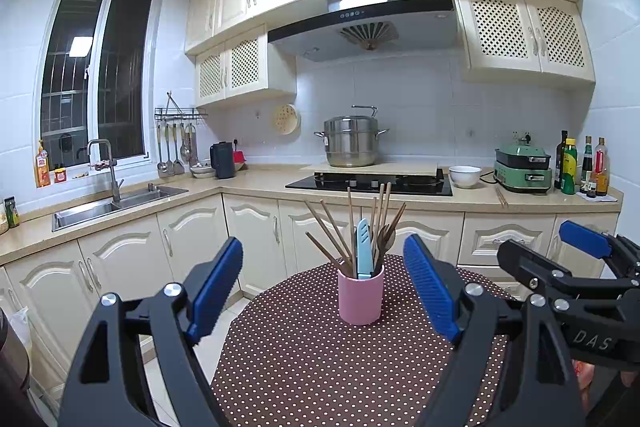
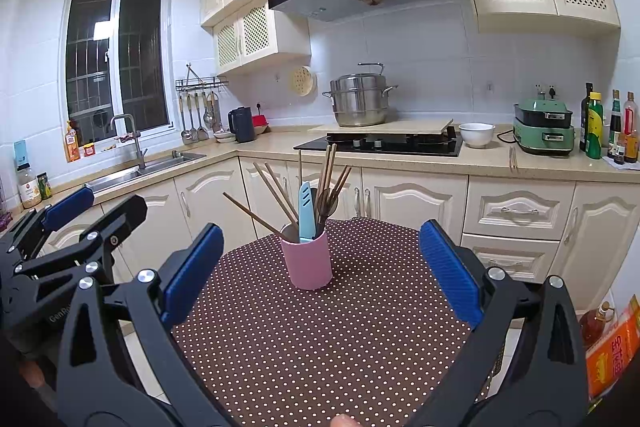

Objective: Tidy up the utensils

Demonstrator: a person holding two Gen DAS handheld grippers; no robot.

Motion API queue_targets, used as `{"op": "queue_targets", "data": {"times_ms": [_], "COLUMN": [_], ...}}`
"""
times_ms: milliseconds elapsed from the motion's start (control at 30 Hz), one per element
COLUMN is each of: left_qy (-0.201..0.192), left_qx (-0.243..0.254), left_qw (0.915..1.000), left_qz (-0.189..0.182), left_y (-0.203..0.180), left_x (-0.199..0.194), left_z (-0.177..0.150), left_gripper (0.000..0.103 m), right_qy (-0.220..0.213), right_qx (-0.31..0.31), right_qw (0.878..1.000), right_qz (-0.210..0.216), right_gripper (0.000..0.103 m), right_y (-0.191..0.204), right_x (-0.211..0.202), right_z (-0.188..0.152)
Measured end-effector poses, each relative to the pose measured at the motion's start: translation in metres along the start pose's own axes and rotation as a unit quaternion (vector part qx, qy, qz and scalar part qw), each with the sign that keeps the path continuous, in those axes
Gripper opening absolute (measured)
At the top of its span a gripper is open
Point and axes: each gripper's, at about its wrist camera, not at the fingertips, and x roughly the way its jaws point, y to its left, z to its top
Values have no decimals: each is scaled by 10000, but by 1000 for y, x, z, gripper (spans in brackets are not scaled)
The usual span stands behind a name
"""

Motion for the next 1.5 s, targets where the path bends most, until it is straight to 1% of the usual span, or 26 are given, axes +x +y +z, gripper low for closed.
{"op": "queue_targets", "data": {"times_ms": [1500], "left_qy": [86], "left_qx": [18], "left_qw": [10000], "left_qz": [29], "left_y": [0], "left_x": [5], "left_z": [-5], "left_gripper": [81], "right_qy": [70], "right_qx": [46], "right_qw": [10000], "right_qz": [-7], "right_gripper": [96], "right_y": [-1], "right_x": [0], "right_z": [-4]}}
